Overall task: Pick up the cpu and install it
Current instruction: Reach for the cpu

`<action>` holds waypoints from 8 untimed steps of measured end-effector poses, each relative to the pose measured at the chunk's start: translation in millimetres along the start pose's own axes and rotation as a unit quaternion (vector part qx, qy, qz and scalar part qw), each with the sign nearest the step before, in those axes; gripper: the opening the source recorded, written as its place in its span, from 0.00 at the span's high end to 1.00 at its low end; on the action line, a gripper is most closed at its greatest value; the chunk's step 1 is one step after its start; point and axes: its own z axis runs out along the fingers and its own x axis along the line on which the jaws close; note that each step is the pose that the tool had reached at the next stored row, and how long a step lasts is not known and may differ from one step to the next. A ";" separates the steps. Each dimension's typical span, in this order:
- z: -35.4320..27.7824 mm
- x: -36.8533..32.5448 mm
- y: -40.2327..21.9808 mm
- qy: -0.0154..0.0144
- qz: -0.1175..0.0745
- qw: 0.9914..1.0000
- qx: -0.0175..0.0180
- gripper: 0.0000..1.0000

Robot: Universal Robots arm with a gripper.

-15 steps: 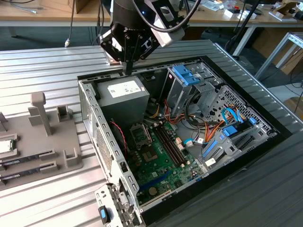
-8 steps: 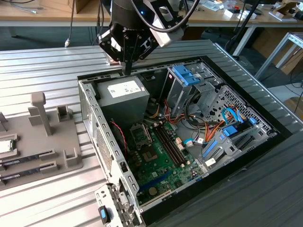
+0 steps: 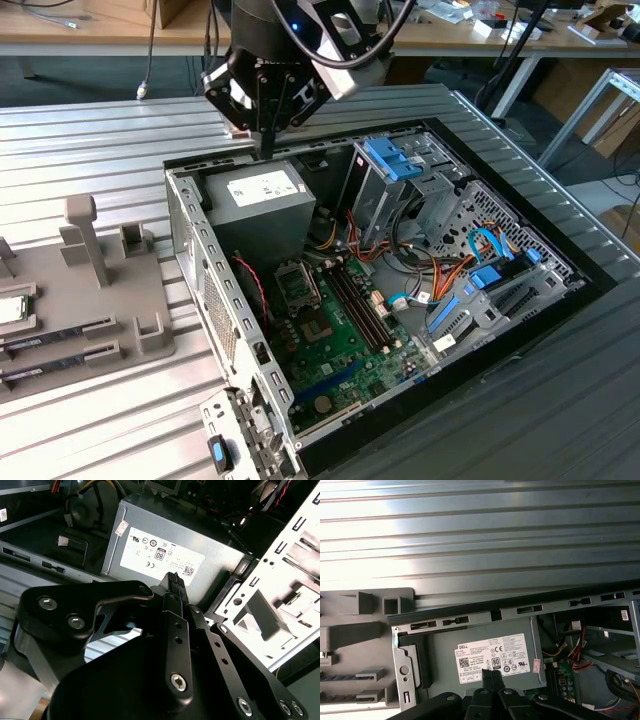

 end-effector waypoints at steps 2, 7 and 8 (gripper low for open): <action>0.0 1.2 -0.1 0.000 0.000 1.000 0.000 0.89; -0.1 3.2 -0.2 0.000 0.000 1.000 0.000 0.89; -0.1 3.9 -0.3 0.000 0.000 1.000 0.000 0.89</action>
